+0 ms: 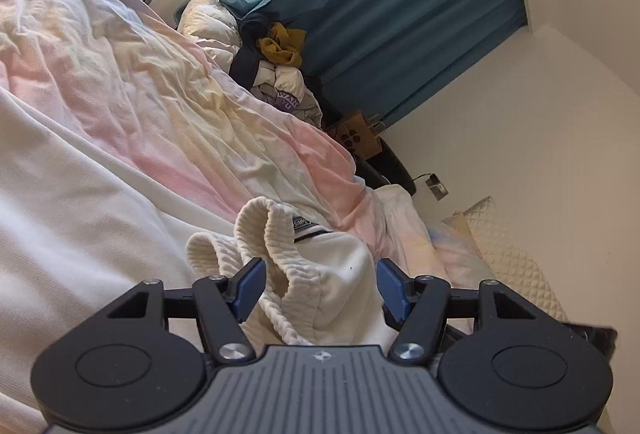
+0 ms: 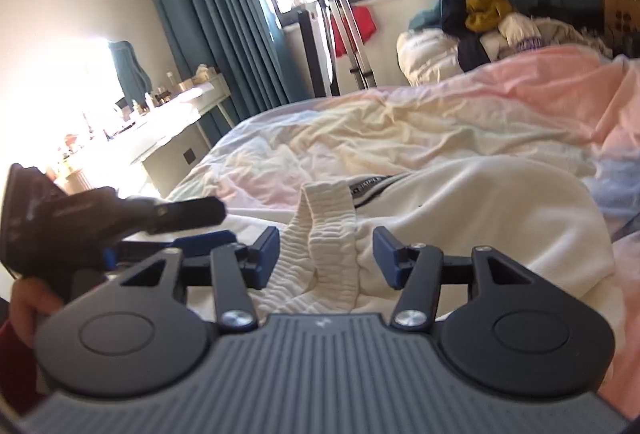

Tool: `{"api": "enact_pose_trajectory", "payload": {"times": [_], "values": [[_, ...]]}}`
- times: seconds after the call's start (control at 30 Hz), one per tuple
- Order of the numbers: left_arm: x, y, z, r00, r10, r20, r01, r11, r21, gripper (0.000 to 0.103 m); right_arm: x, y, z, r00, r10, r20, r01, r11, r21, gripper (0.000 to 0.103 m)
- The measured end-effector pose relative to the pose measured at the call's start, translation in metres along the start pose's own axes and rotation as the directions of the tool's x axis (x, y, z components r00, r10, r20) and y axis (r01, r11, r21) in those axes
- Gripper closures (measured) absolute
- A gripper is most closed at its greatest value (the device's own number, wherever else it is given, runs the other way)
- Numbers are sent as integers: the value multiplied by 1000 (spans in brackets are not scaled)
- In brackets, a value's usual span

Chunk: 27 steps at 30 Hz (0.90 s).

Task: Fold clothes
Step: 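Move the left gripper to the waistband while the right gripper approaches it beside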

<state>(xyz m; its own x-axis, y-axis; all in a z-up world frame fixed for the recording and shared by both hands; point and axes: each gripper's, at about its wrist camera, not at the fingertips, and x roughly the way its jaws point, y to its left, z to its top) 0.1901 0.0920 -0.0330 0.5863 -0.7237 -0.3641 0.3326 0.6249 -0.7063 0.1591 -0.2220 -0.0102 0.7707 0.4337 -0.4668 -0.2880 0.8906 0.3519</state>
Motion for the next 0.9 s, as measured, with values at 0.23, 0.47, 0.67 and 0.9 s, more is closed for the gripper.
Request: {"api": "enact_pose_trajectory", "payload": {"times": [0.23, 0.47, 0.67, 0.9], "values": [[4, -10, -18, 993, 64, -100, -53, 993, 104, 40, 70, 2, 31, 996, -28, -85, 21, 997, -75, 48], [22, -13, -27, 980, 78, -181, -46, 984, 173, 40, 112, 21, 22, 985, -102, -139, 61, 961, -269, 50], [33, -9, -32, 977, 59, -206, -17, 980, 200, 40, 120, 27, 10, 979, -163, -125, 103, 916, -388, 64], [34, -17, -39, 976, 42, -215, 8, 973, 229, 40, 82, 18, 26, 991, -131, -8, 122, 945, -302, 75]]}}
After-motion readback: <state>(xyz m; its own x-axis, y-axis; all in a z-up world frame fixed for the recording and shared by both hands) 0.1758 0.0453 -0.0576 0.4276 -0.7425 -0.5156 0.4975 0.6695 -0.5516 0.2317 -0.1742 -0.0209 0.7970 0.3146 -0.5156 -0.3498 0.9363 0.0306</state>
